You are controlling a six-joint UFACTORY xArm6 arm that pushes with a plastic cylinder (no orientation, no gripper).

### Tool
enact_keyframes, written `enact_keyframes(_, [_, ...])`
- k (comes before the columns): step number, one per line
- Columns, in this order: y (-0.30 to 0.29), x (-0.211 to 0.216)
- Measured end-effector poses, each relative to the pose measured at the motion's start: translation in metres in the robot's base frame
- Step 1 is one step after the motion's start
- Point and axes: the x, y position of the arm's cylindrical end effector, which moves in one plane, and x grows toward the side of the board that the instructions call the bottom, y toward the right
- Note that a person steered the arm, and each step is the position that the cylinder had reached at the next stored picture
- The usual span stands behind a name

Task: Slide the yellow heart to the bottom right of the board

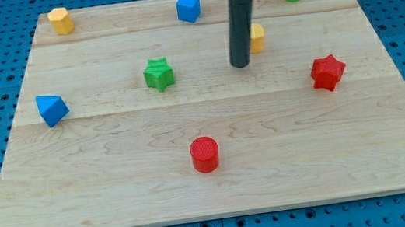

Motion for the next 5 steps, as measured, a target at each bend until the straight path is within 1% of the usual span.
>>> enact_keyframes(3, [-0.029,0.0])
enact_keyframes(4, [-0.013,-0.009])
enact_keyframes(5, [-0.012,-0.049])
